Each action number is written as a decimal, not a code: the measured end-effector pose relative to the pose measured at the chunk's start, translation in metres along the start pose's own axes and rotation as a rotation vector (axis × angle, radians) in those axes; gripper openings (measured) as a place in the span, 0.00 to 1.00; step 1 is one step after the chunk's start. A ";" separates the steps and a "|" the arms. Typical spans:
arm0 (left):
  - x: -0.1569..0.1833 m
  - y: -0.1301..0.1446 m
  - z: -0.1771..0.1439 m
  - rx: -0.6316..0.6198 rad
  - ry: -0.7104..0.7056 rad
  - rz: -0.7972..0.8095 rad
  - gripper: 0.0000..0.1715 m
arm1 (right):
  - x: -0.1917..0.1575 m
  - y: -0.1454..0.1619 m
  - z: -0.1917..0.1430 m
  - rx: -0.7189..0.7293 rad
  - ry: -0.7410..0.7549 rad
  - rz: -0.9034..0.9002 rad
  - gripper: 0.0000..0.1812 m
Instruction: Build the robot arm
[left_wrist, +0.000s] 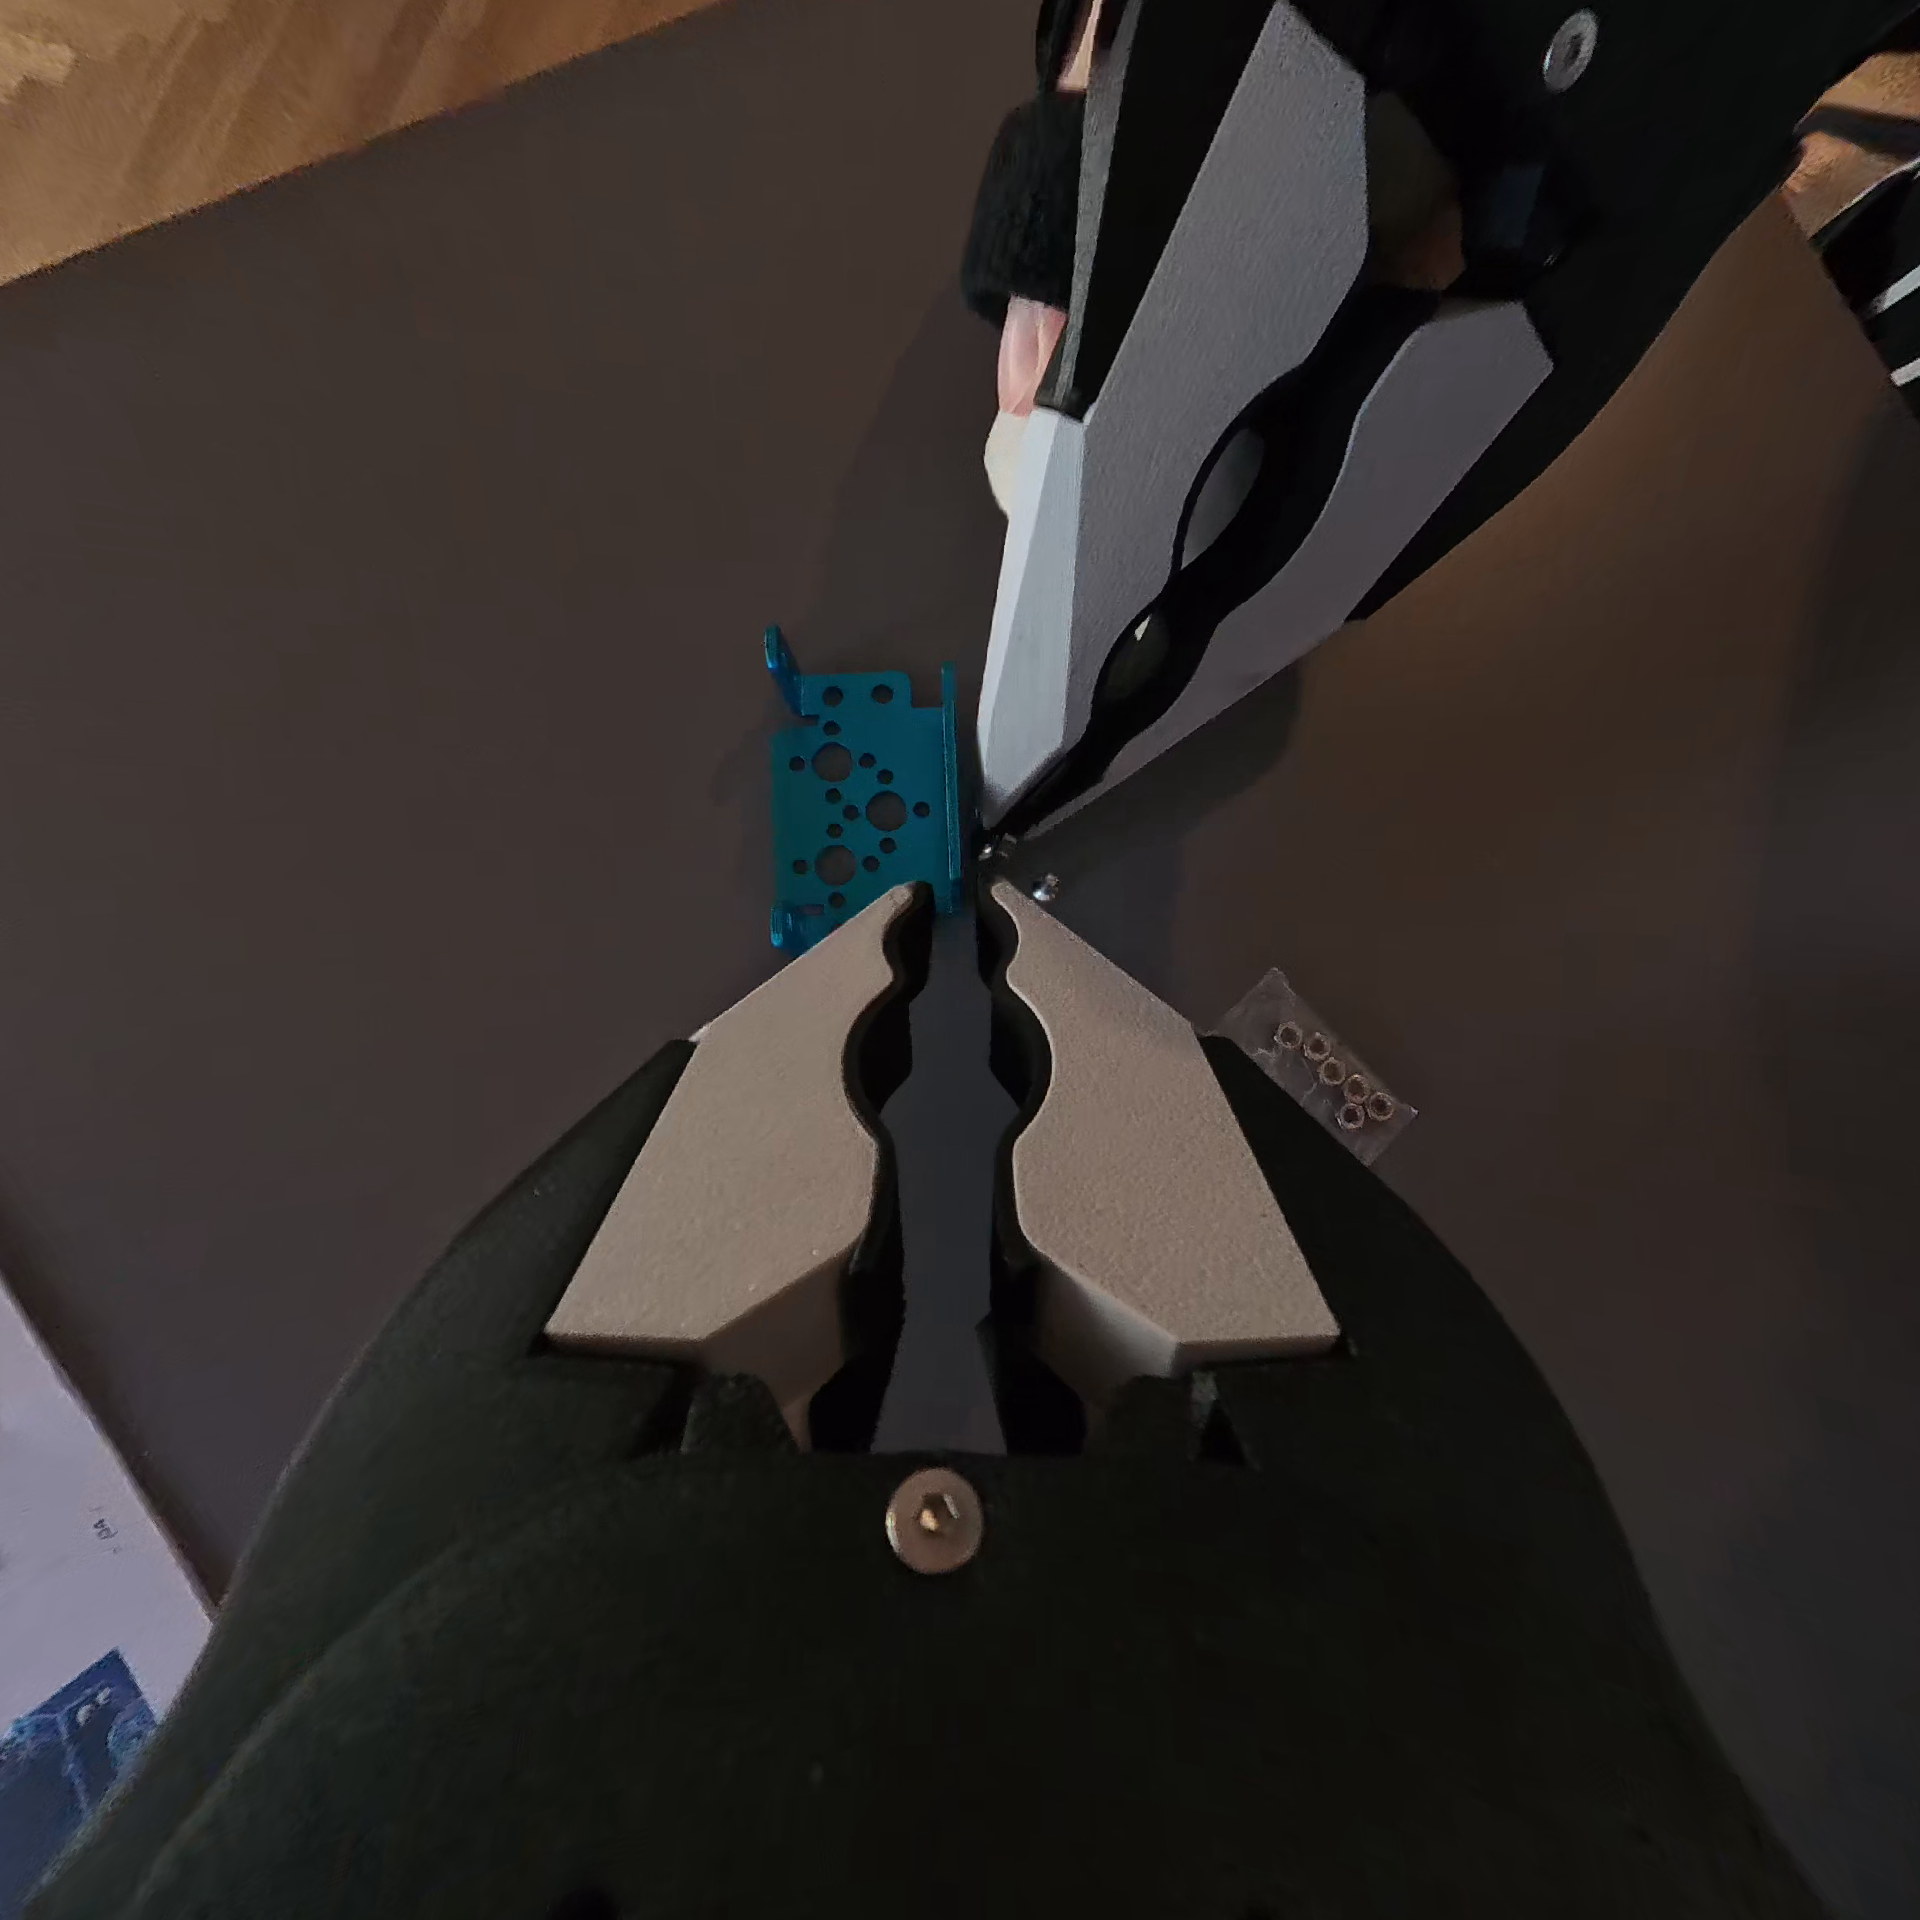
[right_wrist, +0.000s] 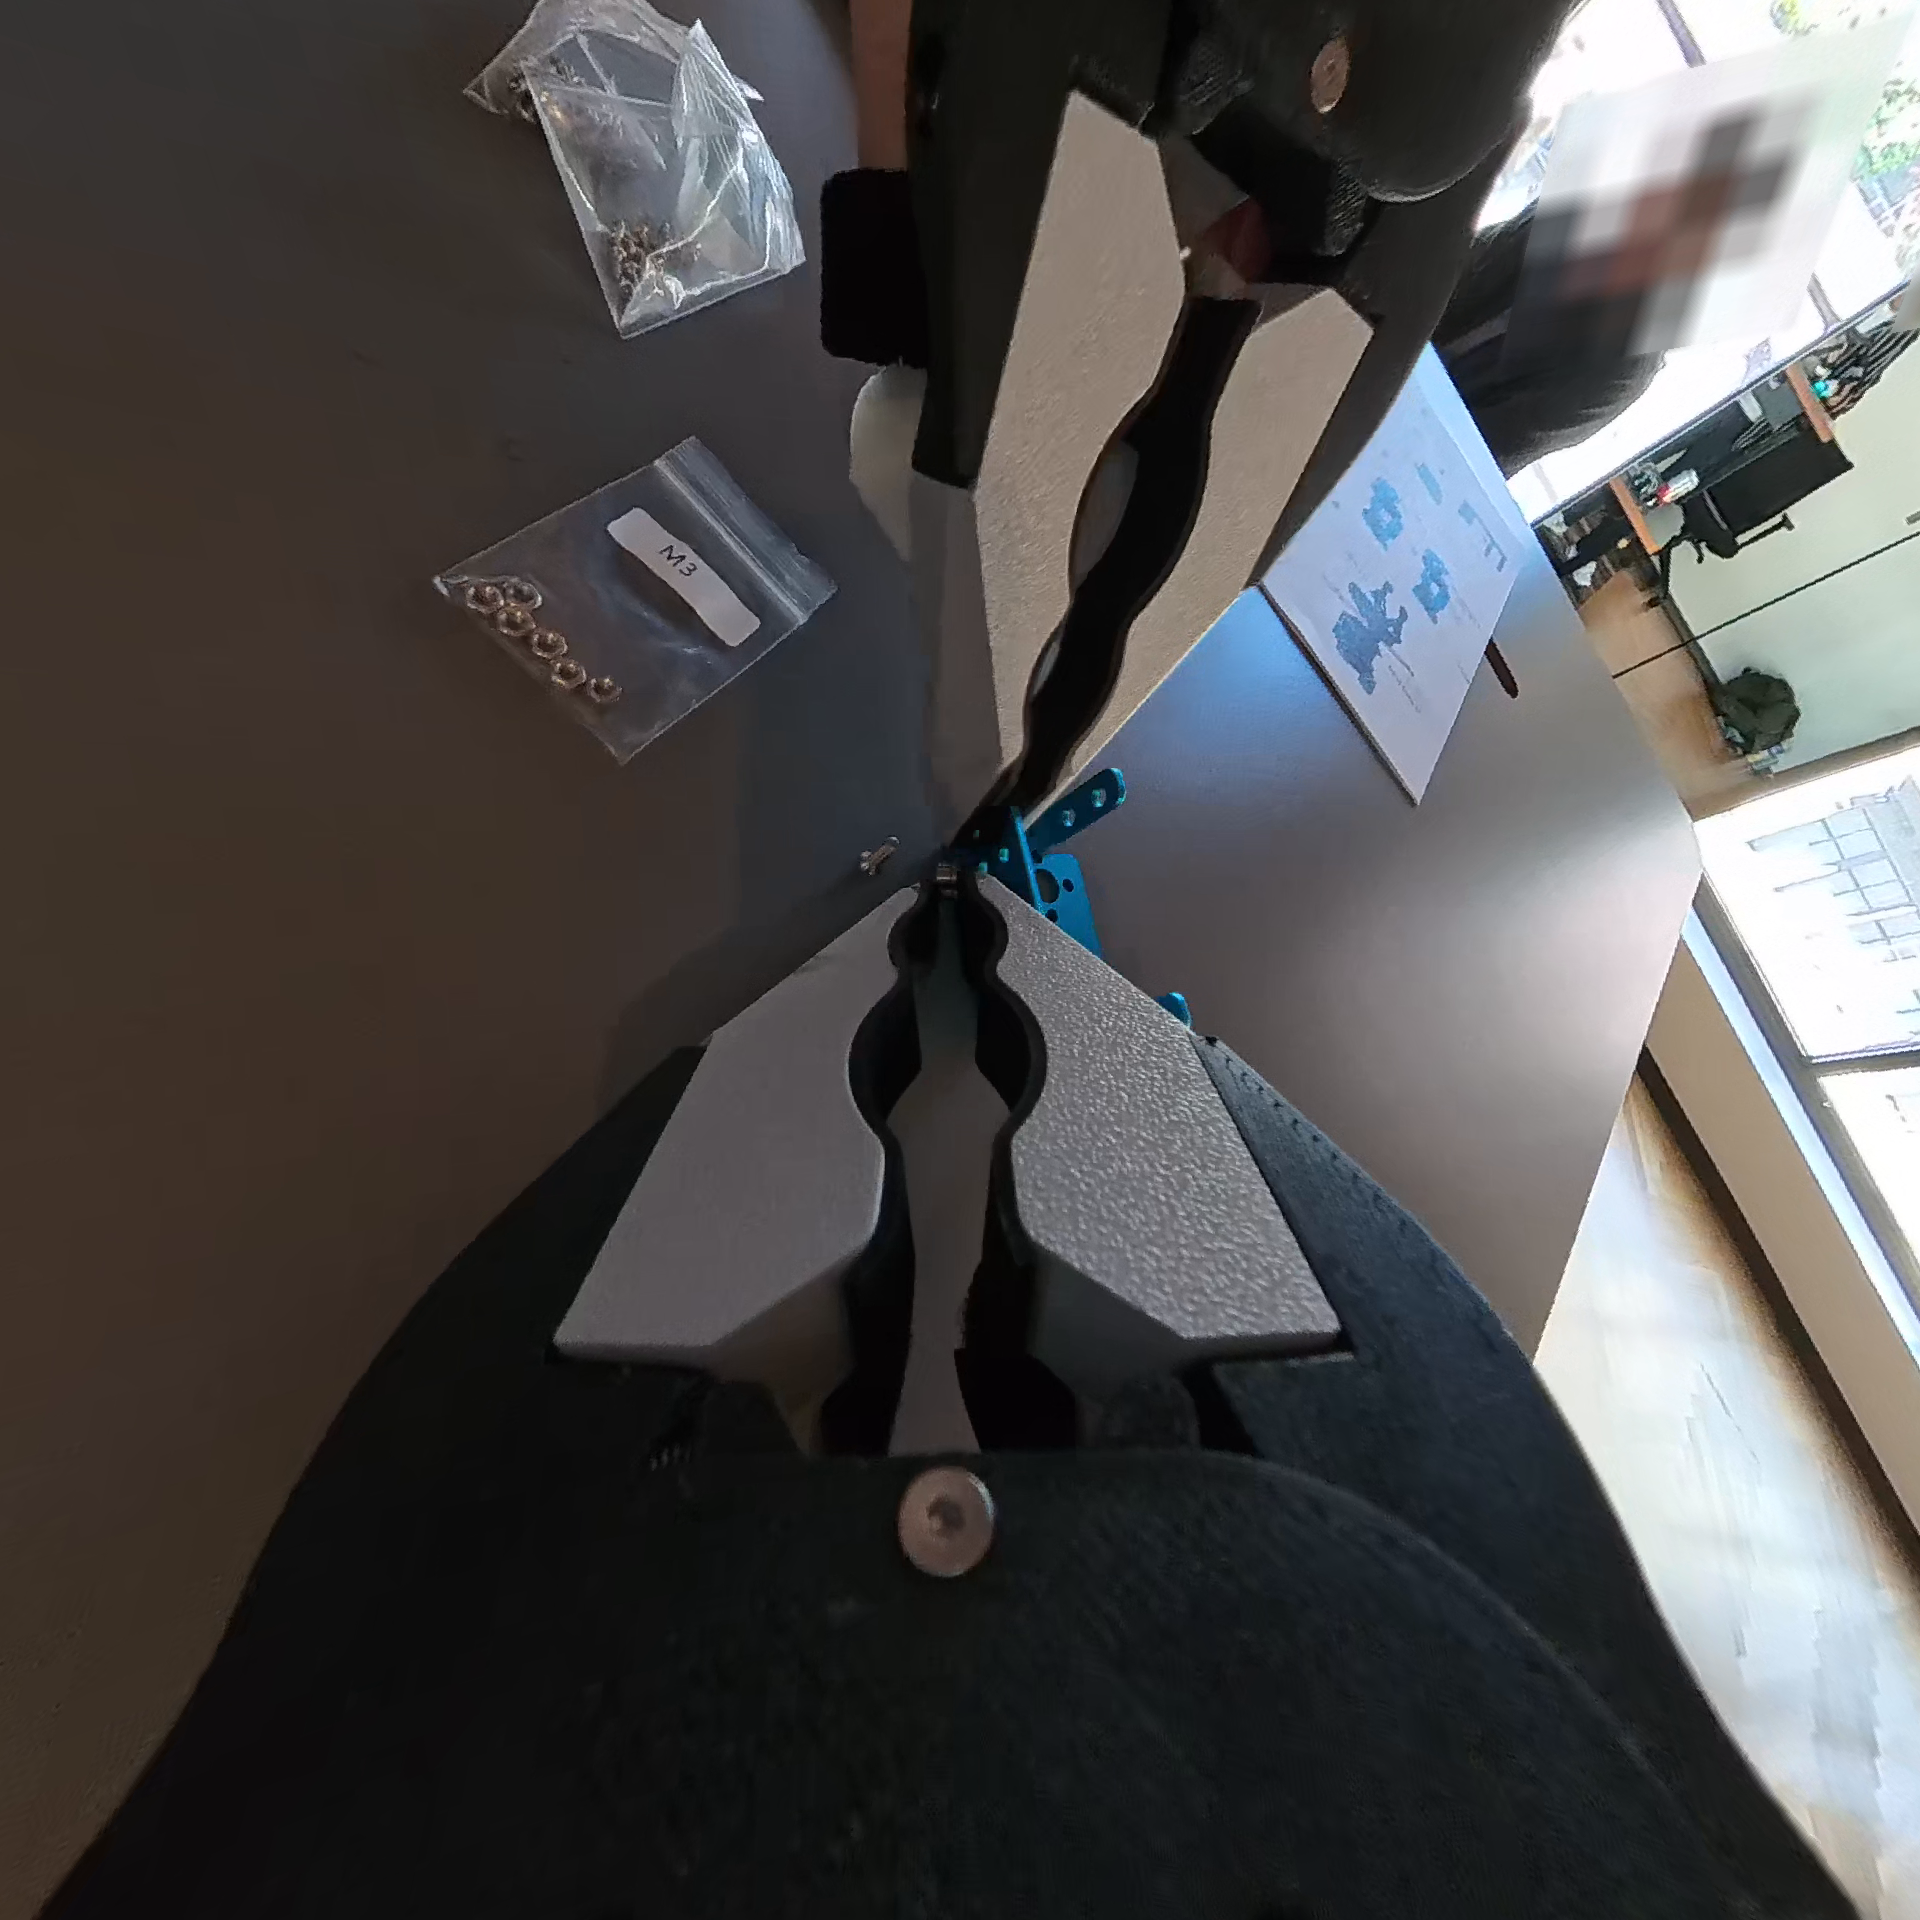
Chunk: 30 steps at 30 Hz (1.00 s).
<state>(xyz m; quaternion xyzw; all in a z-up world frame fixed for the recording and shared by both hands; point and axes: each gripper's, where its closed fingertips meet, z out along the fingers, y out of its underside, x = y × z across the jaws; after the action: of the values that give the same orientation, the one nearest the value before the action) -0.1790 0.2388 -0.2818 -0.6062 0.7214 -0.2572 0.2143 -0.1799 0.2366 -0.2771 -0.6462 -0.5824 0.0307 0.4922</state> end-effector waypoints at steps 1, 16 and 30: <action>0.001 0.001 0.001 -0.001 0.003 -0.004 0.04 | -0.001 0.000 -0.001 -0.001 0.000 -0.003 0.02; 0.001 -0.002 0.004 0.084 0.046 -0.094 0.01 | 0.007 -0.001 -0.004 0.036 -0.052 0.119 0.02; -0.002 -0.039 -0.036 0.375 0.537 -0.805 0.00 | 0.042 -0.034 -0.034 0.070 -0.559 0.776 0.02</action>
<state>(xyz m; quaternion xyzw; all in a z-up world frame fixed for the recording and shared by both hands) -0.1716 0.2399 -0.2292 -0.6997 0.4021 -0.5905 0.0106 -0.1709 0.2435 -0.2145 -0.7661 -0.4067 0.4042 0.2903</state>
